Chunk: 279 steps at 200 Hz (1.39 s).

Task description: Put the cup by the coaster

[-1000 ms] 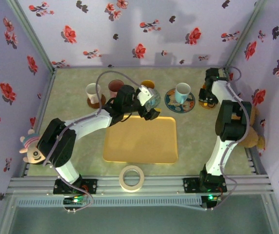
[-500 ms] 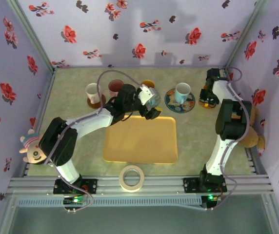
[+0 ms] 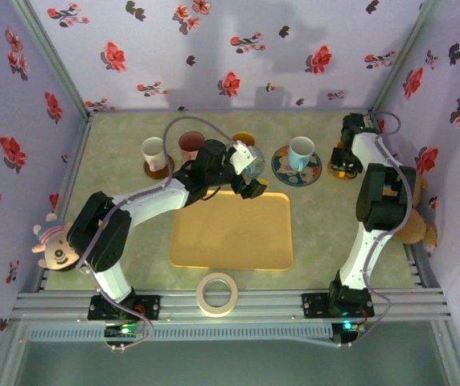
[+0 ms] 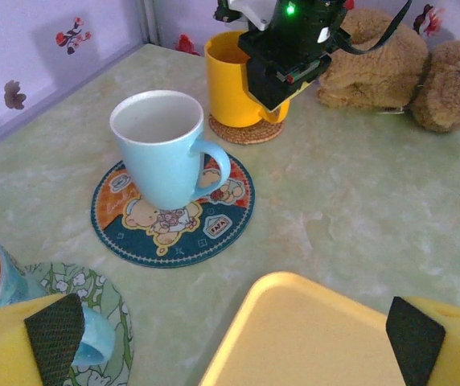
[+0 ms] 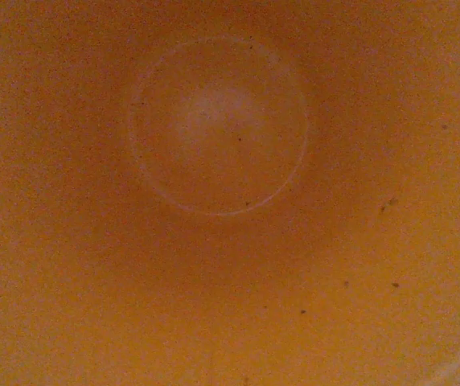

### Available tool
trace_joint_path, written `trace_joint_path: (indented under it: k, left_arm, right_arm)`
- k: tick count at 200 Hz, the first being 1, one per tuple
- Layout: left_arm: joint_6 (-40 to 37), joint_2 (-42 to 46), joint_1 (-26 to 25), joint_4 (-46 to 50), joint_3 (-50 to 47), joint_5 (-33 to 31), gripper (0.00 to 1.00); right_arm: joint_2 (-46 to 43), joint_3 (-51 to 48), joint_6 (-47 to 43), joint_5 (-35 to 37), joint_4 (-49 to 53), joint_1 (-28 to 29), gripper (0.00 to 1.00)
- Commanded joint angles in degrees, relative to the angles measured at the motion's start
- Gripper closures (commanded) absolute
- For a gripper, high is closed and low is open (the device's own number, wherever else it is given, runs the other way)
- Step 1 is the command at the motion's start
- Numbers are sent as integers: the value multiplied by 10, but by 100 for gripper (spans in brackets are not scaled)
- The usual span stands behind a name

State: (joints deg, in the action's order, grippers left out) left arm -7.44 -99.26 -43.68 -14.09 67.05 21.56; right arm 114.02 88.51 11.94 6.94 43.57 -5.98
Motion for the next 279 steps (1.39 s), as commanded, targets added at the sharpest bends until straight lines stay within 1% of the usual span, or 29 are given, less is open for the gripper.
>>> trace_joint_path:
  k: [1, 96, 181, 226, 279]
  left_arm:
    - [7, 2, -7, -3, 6, 9, 0]
    - [8, -1, -10, -3, 5, 8, 0]
    - [7, 0, -13, -2, 5, 8, 0]
    - [7, 1, -14, -4, 5, 8, 0]
    - [12, -8, -14, -21, -2, 8, 0]
  right_arm:
    - [-5, 11, -6, -7, 1, -7, 100]
    - [10, 15, -6, -26, 16, -9, 100]
    - [10, 17, -8, -26, 32, -10, 100]
    - [9, 20, -10, -33, 42, -11, 99]
    - [13, 44, -21, -29, 70, -11, 99]
